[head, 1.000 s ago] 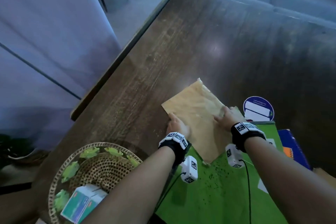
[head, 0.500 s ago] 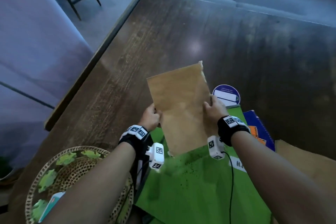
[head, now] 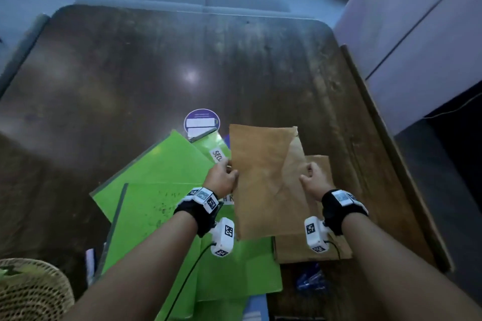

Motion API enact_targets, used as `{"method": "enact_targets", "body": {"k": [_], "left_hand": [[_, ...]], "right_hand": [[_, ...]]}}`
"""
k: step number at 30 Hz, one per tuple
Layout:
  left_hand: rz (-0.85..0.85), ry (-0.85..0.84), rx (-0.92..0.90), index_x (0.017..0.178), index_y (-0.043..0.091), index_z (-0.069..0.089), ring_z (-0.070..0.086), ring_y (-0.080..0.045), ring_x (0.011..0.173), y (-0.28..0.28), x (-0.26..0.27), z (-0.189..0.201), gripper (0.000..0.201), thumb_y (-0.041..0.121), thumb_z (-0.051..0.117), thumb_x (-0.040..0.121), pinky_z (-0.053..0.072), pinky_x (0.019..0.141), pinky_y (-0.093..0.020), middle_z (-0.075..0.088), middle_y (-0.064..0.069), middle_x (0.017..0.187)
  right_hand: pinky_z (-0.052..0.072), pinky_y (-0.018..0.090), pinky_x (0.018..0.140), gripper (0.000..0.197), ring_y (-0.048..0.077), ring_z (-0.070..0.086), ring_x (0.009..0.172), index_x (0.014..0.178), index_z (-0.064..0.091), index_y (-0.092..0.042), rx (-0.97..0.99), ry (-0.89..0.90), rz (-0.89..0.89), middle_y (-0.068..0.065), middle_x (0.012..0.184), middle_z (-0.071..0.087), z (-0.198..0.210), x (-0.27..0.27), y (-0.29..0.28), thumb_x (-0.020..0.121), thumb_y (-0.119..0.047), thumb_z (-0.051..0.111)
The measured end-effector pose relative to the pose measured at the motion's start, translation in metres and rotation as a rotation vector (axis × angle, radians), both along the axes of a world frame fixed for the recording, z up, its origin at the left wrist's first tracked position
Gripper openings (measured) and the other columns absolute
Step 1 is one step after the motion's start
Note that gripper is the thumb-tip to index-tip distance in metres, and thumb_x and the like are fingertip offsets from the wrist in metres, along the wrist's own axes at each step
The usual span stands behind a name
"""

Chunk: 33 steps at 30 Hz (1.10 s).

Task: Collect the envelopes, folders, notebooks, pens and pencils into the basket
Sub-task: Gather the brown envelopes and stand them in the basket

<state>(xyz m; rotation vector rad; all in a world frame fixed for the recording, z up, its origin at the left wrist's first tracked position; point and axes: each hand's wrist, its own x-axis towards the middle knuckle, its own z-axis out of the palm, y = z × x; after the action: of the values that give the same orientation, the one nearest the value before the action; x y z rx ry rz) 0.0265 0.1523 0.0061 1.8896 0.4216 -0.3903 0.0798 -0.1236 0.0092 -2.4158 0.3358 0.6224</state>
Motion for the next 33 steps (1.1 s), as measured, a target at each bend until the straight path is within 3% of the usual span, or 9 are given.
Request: {"method": "enact_targets", "body": {"k": [4, 7, 11, 15, 19, 21, 27, 30, 33], "left_hand": [[-0.128, 0.112, 0.075, 0.097, 0.018, 0.064, 0.071, -0.030, 0.077, -0.078, -0.004, -0.024, 0.020, 0.028, 0.057, 0.080, 0.061, 0.070, -0.046, 0.072, -0.009, 0.090], [-0.198, 0.114, 0.270, 0.107, 0.014, 0.066, 0.066, -0.030, 0.096, -0.116, -0.010, -0.026, 0.022, 0.019, 0.057, 0.088, 0.054, 0.083, -0.035, 0.071, -0.009, 0.105], [-0.204, 0.124, 0.474, 0.131, 0.016, 0.052, 0.057, -0.033, 0.112, -0.134, -0.012, -0.034, 0.043, 0.022, 0.061, 0.090, 0.047, 0.097, -0.038, 0.051, -0.013, 0.128], [-0.129, 0.219, 0.534, 0.134, 0.011, 0.048, 0.057, -0.033, 0.114, -0.146, -0.008, -0.038, 0.050, 0.026, 0.064, 0.089, 0.048, 0.097, -0.039, 0.054, -0.016, 0.129], [0.019, 0.323, 0.451, 0.121, 0.004, 0.053, 0.059, -0.033, 0.113, -0.154, 0.005, -0.039, 0.040, 0.021, 0.066, 0.088, 0.047, 0.087, -0.035, 0.059, -0.017, 0.124], [0.055, 0.356, 0.395, 0.111, 0.003, 0.059, 0.063, -0.032, 0.105, -0.153, 0.012, -0.042, 0.033, 0.020, 0.068, 0.084, 0.051, 0.081, -0.032, 0.065, -0.016, 0.116], [0.019, 0.388, 0.194, 0.106, 0.004, 0.071, 0.070, -0.028, 0.096, -0.150, 0.022, -0.054, 0.030, 0.014, 0.076, 0.078, 0.058, 0.085, -0.037, 0.073, -0.011, 0.104], [-0.031, 0.312, 0.156, 0.112, 0.015, 0.068, 0.070, -0.025, 0.097, -0.151, 0.017, -0.050, 0.029, 0.009, 0.066, 0.084, 0.058, 0.086, -0.036, 0.073, -0.005, 0.108], [-0.058, 0.192, 0.036, 0.102, 0.028, 0.067, 0.071, -0.021, 0.088, -0.149, 0.011, -0.034, 0.023, 0.015, 0.062, 0.084, 0.060, 0.082, -0.039, 0.075, 0.004, 0.097]], "right_hand": [[0.045, 0.031, 0.087, 0.023, 0.029, 0.061, 0.109, 0.115, 0.059, -0.013, -0.109, 0.011, -0.037, 0.011, 0.119, 0.067, -0.011, -0.017, -0.073, 0.092, -0.018, 0.060], [0.043, 0.031, 0.082, 0.021, 0.030, 0.061, 0.106, 0.114, 0.059, -0.012, -0.147, 0.048, -0.050, 0.010, 0.115, 0.067, -0.020, -0.030, -0.101, 0.093, -0.017, 0.059], [0.043, 0.035, 0.098, 0.030, 0.033, 0.055, 0.116, 0.122, 0.059, -0.010, -0.205, 0.052, -0.051, 0.015, 0.128, 0.054, -0.035, -0.035, -0.115, 0.094, -0.021, 0.058], [0.040, 0.038, 0.102, 0.044, 0.035, 0.050, 0.123, 0.134, 0.053, -0.008, -0.153, 0.092, -0.073, 0.018, 0.135, 0.049, -0.041, -0.030, -0.114, 0.095, -0.025, 0.056], [0.048, 0.040, 0.094, 0.033, 0.034, 0.058, 0.110, 0.118, 0.060, -0.010, -0.110, 0.114, -0.079, 0.017, 0.122, 0.061, -0.042, -0.023, -0.108, 0.091, -0.028, 0.056], [0.047, 0.040, 0.094, 0.035, 0.035, 0.056, 0.112, 0.122, 0.056, -0.009, -0.109, 0.129, -0.098, 0.017, 0.124, 0.059, -0.046, -0.021, -0.109, 0.090, -0.026, 0.056], [0.045, 0.039, 0.094, 0.033, 0.035, 0.054, 0.116, 0.125, 0.050, -0.007, -0.103, 0.172, -0.163, 0.017, 0.128, 0.055, -0.040, -0.022, -0.109, 0.095, -0.021, 0.047], [0.044, 0.038, 0.094, 0.033, 0.035, 0.054, 0.117, 0.122, 0.054, -0.003, -0.094, 0.204, -0.188, 0.016, 0.128, 0.056, -0.039, -0.025, -0.108, 0.095, -0.020, 0.044], [0.045, 0.036, 0.093, 0.029, 0.033, 0.055, 0.112, 0.117, 0.057, -0.001, -0.069, 0.208, -0.229, 0.016, 0.124, 0.059, -0.037, -0.027, -0.107, 0.093, -0.016, 0.047]]}}
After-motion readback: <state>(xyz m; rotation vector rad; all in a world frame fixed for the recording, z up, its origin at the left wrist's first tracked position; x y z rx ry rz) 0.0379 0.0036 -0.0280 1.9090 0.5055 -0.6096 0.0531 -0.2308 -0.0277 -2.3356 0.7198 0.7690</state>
